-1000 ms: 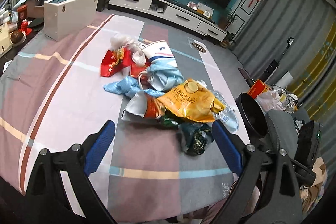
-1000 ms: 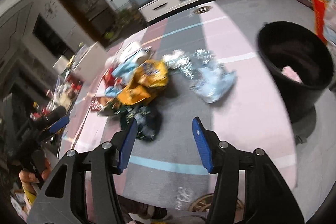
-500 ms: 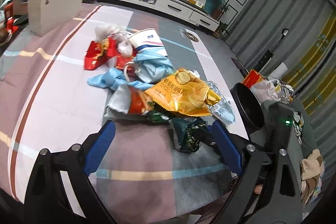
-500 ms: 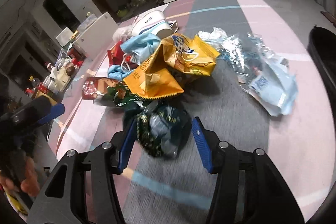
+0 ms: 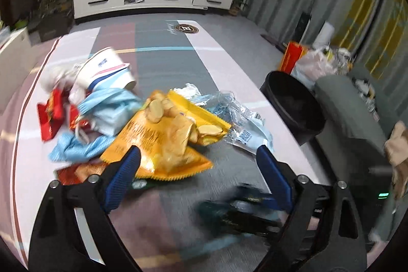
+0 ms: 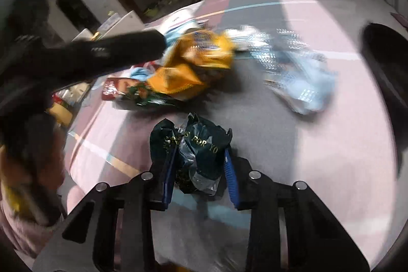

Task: Collect trash
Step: 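Grasp the yellow chip bag with the left tool while the right tool grasps the dark green bag, then carry both bags over the black bin and open both tools to drop them, then grasp the red and green wrappers with the left tool while the right tool grasps the clear plastic bag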

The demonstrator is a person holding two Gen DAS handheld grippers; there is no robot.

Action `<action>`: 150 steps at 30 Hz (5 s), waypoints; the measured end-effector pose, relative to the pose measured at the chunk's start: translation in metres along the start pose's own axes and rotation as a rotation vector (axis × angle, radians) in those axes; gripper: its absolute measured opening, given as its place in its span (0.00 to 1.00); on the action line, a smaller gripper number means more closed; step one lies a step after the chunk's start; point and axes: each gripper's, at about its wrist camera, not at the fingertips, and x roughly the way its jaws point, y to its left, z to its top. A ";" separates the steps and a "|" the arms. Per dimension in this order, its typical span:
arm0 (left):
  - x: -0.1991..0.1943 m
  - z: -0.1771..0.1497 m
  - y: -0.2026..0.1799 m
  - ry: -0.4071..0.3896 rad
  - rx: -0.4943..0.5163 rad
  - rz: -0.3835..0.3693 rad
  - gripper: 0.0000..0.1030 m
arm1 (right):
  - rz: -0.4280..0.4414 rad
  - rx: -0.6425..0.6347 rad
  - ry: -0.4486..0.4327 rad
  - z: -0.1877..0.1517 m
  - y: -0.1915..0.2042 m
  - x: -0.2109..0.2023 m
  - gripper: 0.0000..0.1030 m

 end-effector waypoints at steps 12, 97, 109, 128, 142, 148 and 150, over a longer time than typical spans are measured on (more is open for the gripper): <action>0.043 0.006 0.008 0.101 0.007 0.087 0.33 | -0.006 0.109 -0.101 -0.007 -0.039 -0.049 0.34; 0.143 0.082 -0.231 0.082 0.349 -0.127 0.28 | -0.419 0.371 -0.391 0.036 -0.235 -0.113 0.35; 0.165 0.082 -0.234 0.101 0.333 -0.123 0.36 | -0.459 0.370 -0.341 0.042 -0.243 -0.098 0.37; 0.099 0.064 -0.179 0.021 0.218 -0.093 0.78 | -0.413 0.399 -0.386 0.017 -0.214 -0.131 0.59; 0.004 0.016 -0.083 -0.037 0.054 0.026 0.84 | -0.359 0.225 -0.321 0.006 -0.117 -0.127 0.59; -0.031 -0.004 -0.030 -0.070 -0.010 0.085 0.84 | -0.316 0.124 -0.252 0.013 -0.078 -0.099 0.59; -0.039 -0.012 -0.013 -0.078 -0.027 0.114 0.84 | -0.313 0.090 -0.226 0.016 -0.068 -0.087 0.59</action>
